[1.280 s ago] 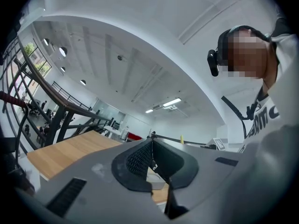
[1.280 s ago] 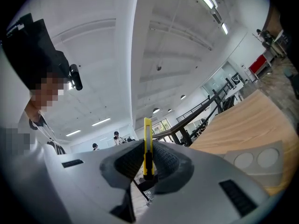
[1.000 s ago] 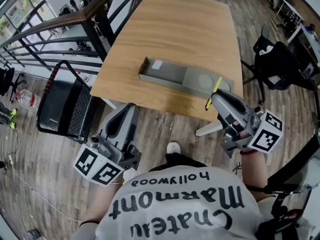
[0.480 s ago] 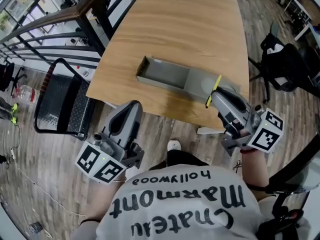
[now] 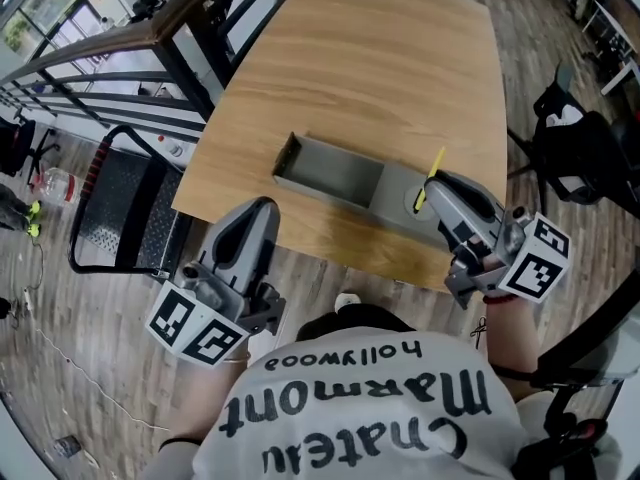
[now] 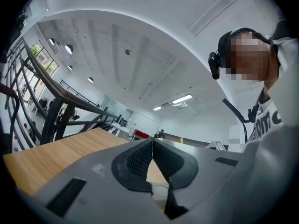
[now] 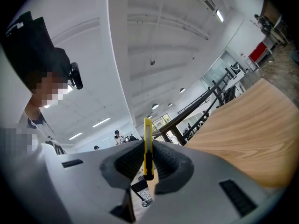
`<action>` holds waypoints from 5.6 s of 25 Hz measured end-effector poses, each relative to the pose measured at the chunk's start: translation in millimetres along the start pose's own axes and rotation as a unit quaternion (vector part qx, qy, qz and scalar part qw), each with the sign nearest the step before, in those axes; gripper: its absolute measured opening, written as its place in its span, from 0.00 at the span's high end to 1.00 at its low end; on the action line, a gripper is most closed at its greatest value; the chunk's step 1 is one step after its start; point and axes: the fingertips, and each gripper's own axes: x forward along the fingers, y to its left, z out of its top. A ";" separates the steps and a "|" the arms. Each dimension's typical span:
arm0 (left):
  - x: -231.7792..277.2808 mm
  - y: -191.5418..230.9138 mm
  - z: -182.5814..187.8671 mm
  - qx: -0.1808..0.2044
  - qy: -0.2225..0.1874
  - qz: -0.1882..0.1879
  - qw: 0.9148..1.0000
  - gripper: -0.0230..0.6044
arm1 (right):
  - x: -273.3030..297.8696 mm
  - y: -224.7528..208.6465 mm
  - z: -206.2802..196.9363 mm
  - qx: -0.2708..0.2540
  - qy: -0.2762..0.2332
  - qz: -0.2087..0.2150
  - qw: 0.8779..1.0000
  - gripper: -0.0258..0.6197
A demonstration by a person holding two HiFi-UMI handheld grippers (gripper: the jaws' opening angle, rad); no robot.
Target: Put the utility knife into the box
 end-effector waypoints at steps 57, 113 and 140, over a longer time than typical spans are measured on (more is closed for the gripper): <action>20.9 122.5 37.3 -0.037 0.018 0.017 0.999 0.95 | 189.1 -113.4 -146.7 0.000 0.275 -0.085 0.958 0.87; 41.7 123.6 37.7 -0.062 0.028 -0.010 0.998 0.95 | 160.7 -81.6 -123.3 -0.173 0.308 -0.092 0.931 0.87; 63.2 83.4 79.0 0.037 0.009 -0.063 0.997 0.95 | 96.5 -3.1 66.6 -0.151 -0.053 -0.047 0.986 0.87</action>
